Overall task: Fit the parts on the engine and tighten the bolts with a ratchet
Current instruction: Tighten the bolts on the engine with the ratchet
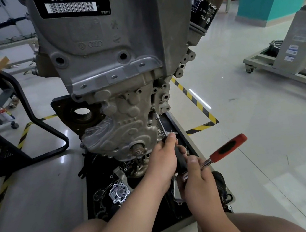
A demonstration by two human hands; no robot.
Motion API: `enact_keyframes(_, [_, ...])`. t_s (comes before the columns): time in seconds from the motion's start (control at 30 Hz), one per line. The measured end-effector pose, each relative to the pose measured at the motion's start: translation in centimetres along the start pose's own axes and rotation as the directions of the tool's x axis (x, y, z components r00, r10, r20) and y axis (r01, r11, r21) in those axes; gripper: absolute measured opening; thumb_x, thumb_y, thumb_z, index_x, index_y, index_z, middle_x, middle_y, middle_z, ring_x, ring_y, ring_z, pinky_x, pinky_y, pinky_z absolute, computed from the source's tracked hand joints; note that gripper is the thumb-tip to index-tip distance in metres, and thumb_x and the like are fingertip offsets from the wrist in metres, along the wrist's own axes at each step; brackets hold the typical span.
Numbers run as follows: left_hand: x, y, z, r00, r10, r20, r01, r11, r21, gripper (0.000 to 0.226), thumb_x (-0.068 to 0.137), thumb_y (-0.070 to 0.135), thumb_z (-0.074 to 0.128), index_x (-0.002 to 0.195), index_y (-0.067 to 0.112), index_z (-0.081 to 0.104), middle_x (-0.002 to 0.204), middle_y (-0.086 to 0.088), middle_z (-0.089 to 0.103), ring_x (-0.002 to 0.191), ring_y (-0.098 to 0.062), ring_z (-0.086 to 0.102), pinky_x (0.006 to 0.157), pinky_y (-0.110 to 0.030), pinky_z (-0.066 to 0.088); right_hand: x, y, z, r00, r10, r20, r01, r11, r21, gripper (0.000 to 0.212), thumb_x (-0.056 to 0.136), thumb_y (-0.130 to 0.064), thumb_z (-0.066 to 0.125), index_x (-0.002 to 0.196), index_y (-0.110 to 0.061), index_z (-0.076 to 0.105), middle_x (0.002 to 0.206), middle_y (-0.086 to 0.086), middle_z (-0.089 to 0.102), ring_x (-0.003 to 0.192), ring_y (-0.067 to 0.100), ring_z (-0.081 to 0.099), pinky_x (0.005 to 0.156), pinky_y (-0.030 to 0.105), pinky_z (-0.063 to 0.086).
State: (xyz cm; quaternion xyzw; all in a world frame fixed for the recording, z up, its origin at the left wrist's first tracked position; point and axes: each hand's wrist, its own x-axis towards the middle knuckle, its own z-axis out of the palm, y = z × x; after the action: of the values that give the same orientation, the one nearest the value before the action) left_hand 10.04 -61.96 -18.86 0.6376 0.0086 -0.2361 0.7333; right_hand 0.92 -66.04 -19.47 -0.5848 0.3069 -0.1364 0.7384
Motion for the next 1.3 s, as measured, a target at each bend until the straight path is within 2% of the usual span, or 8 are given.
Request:
enact_keyframes(0.17, [0.0,0.2,0.1,0.999,-0.009,0.045,0.011,0.998,-0.057,0.035,0.099,0.042,0.048,0.086,0.011,0.058,0.064,-0.005,0.066,0.057,-0.021,0.061,0.063,-0.032,0.053,0.4,-1.3,-0.3,0.97,0.226,0.084,-0.241,0.915,0.323,0.049,0.102,-0.046,0.032,0.095,-0.009,0.064,0.046,0.008,0.047,0.031,0.018,0.035,0.036,0.025,0.036])
enact_keyframes(0.4, [-0.2,0.2,0.2,0.996,-0.007,0.094,0.01,0.999,-0.038,0.037,0.099,0.044,0.047,0.086,0.012,0.06,0.069,-0.006,0.068,0.064,-0.02,0.063,0.067,-0.032,0.05,0.5,-2.1,-0.6,0.811,0.345,0.472,-0.585,0.501,0.638,0.064,0.1,-0.046,0.032,0.059,-0.015,0.071,0.044,-0.003,0.033,0.025,0.009,0.024,0.032,0.02,0.029])
enact_keyframes(0.57, [-0.5,0.2,0.4,0.999,0.004,0.041,-0.003,1.0,-0.012,0.034,0.1,0.041,0.046,0.083,0.012,0.055,0.064,-0.003,0.067,0.059,-0.017,0.062,0.062,-0.028,0.051,0.4,-1.8,-0.2,0.836,0.366,0.409,-0.549,0.557,0.623,0.049,0.102,-0.045,0.033,0.077,-0.018,0.066,0.045,-0.001,0.033,0.026,0.01,0.021,0.033,0.02,0.027])
enact_keyframes(0.8, [-0.5,0.1,0.7,1.0,0.017,0.0,-0.017,0.999,0.028,0.033,0.102,0.037,0.042,0.084,0.012,0.053,0.057,-0.001,0.065,0.051,-0.013,0.059,0.054,-0.027,0.05,0.6,-1.2,-0.2,0.938,0.318,0.14,-0.347,0.85,0.395,0.051,0.103,-0.042,0.032,0.074,-0.011,0.062,0.045,0.009,0.041,0.029,0.016,0.025,0.037,0.027,0.031])
enact_keyframes(0.93, [-0.4,0.1,0.7,1.0,0.008,-0.009,-0.008,1.0,0.028,0.034,0.102,0.038,0.042,0.082,0.013,0.052,0.057,-0.001,0.065,0.05,-0.015,0.059,0.053,-0.024,0.049,0.5,-0.7,-0.6,0.994,0.106,-0.017,-0.106,0.994,0.006,0.052,0.097,-0.049,0.031,0.068,-0.028,0.068,0.051,0.0,0.058,0.041,0.015,0.052,0.047,0.032,0.044])
enact_keyframes(1.03, [-0.3,0.2,0.7,1.0,-0.001,-0.018,0.001,1.0,0.022,0.033,0.1,0.039,0.044,0.081,0.014,0.054,0.058,0.0,0.065,0.051,-0.013,0.059,0.055,-0.023,0.048,0.4,-0.5,-0.9,0.987,-0.158,0.004,0.155,0.963,-0.222,0.036,0.087,-0.055,0.033,0.094,-0.032,0.059,0.066,-0.007,0.063,0.063,0.011,0.06,0.062,0.038,0.052])
enact_keyframes(1.2, [-0.3,0.3,0.5,0.999,-0.033,-0.017,0.032,0.998,-0.047,0.032,0.098,0.036,0.048,0.077,0.012,0.055,0.056,-0.002,0.063,0.049,-0.014,0.057,0.049,-0.022,0.048,0.5,-0.5,-1.4,0.908,-0.376,0.183,0.401,0.657,-0.638,0.058,0.084,-0.06,0.024,0.133,-0.04,0.047,0.083,-0.032,0.047,0.072,-0.006,0.052,0.068,0.024,0.041])
enact_keyframes(1.3, [-0.2,0.2,0.5,1.0,-0.02,-0.015,0.02,1.0,-0.02,0.032,0.098,0.037,0.048,0.078,0.014,0.055,0.057,-0.001,0.063,0.052,-0.015,0.058,0.056,-0.026,0.047,0.4,-0.4,-1.4,0.932,-0.34,0.126,0.352,0.771,-0.531,0.049,0.085,-0.057,0.03,0.121,-0.034,0.052,0.073,-0.022,0.058,0.073,-0.009,0.058,0.063,0.021,0.041])
